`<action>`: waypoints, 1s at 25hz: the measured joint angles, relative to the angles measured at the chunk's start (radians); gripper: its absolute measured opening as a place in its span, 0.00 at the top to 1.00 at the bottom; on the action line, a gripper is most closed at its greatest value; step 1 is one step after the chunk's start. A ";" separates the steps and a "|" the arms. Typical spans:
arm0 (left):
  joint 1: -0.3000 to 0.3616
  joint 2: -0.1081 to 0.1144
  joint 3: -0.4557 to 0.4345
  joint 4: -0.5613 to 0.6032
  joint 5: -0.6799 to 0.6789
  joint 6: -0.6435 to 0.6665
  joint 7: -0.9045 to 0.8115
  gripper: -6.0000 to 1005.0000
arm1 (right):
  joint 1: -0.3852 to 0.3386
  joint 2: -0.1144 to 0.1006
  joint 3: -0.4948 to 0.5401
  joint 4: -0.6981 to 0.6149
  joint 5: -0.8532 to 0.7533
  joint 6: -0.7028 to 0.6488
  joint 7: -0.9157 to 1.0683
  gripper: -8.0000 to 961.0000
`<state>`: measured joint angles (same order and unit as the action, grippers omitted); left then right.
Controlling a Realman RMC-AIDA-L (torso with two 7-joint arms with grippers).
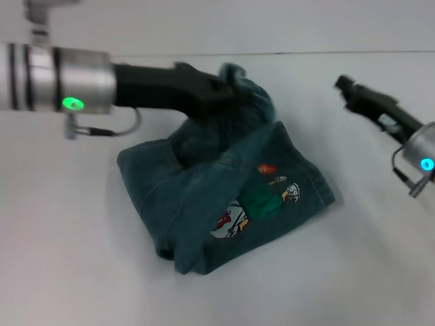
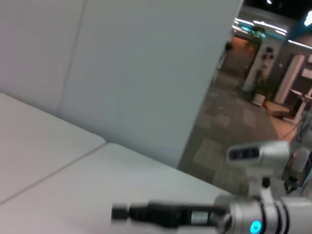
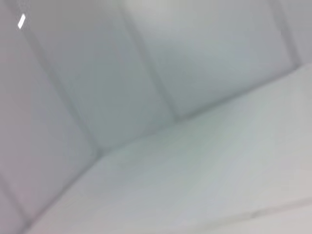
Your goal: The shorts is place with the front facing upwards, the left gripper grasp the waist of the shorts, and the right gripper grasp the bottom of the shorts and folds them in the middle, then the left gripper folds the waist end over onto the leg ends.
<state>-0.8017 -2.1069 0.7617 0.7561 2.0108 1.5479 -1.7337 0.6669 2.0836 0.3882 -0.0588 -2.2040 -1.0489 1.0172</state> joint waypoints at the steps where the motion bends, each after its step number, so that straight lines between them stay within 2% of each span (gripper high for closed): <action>1: -0.007 -0.012 0.016 -0.012 0.000 -0.019 0.004 0.93 | -0.008 -0.001 0.003 -0.002 0.030 -0.019 -0.002 0.98; 3: -0.022 -0.038 0.062 -0.032 0.004 -0.080 0.008 0.92 | -0.014 -0.003 0.004 -0.007 0.066 -0.043 -0.005 0.98; 5: -0.037 -0.056 0.151 -0.058 -0.002 -0.153 0.006 0.92 | -0.016 -0.003 0.004 -0.012 0.080 -0.052 -0.006 0.98; 11: -0.075 -0.066 0.427 -0.160 -0.072 -0.383 -0.030 0.91 | -0.022 -0.001 0.005 -0.014 0.083 -0.055 -0.006 0.97; 12: -0.075 -0.066 0.443 -0.162 -0.077 -0.398 -0.030 0.88 | -0.024 -0.001 0.005 -0.014 0.083 -0.056 -0.006 0.97; 18: -0.030 -0.058 0.448 -0.131 -0.152 -0.415 -0.016 0.73 | -0.033 -0.001 -0.001 -0.015 0.084 -0.068 -0.001 0.96; 21: 0.047 -0.058 0.439 -0.038 -0.194 -0.398 -0.015 0.63 | -0.034 -0.005 -0.010 -0.015 0.079 -0.090 0.002 0.96; 23: 0.097 -0.060 0.426 0.010 -0.228 -0.382 -0.006 0.55 | -0.037 -0.016 -0.042 -0.016 0.077 -0.128 0.006 0.96; 25: 0.146 -0.062 0.359 0.028 -0.271 -0.338 0.025 0.47 | -0.040 -0.028 -0.092 -0.027 0.076 -0.174 0.030 0.96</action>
<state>-0.6552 -2.1687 1.1207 0.7843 1.7403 1.2099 -1.7091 0.6272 2.0554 0.2959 -0.0861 -2.1282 -1.2231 1.0476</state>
